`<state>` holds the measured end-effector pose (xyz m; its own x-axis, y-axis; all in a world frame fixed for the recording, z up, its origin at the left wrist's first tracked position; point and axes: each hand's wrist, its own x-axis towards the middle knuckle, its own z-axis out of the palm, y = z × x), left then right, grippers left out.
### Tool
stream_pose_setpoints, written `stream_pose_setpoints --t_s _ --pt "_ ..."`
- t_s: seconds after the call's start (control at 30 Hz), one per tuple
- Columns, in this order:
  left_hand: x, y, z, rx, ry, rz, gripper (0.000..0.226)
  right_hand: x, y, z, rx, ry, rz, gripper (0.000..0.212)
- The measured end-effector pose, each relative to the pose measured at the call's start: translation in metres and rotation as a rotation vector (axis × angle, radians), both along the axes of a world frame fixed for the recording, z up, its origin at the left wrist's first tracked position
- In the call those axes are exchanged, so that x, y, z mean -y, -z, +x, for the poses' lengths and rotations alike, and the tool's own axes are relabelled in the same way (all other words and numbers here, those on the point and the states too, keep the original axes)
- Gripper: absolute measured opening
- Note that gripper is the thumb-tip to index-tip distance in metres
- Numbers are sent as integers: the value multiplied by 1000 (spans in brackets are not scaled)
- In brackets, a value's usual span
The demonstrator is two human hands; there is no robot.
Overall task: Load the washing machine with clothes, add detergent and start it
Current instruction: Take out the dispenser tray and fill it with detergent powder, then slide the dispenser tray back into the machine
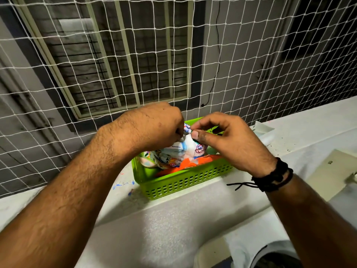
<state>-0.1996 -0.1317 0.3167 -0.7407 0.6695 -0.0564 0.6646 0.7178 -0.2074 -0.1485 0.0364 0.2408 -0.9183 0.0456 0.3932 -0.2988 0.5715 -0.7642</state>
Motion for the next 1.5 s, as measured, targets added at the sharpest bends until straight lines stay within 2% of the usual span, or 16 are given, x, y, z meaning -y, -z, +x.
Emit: stream_pose_setpoints --t_s 0.17,0.3,0.5,0.63,0.77,0.93,0.97,1.07,1.23,1.43,1.5 --pt "-5 -12 12 -82 52 121 23 -15 -7 16 -68 56 -40 10" --pt "-29 -14 29 -138 163 229 24 -41 -13 31 -76 114 -158 8" --pt "-96 5 48 -52 227 361 23 -100 -10 42 -29 316 -227 12" --pt "-130 21 50 38 179 354 26 -142 9 33 107 435 -244 18" --pt "-158 38 41 47 125 297 36 -177 32 14 267 560 -235 32" --pt "-187 74 17 125 -50 114 38 -198 52 -16 457 584 -131 79" --pt "-192 80 14 145 -85 87 38 -199 55 -22 478 580 -119 83" --pt "-197 95 7 184 -152 59 38 -205 63 -38 533 597 -72 73" --pt "-201 105 1 203 -151 77 31 -217 78 -49 497 585 -35 38" --pt "-197 103 4 145 -111 131 25 -210 73 -30 469 595 -218 42" --pt "-194 100 8 114 -79 147 23 -206 69 -13 446 623 -284 36"
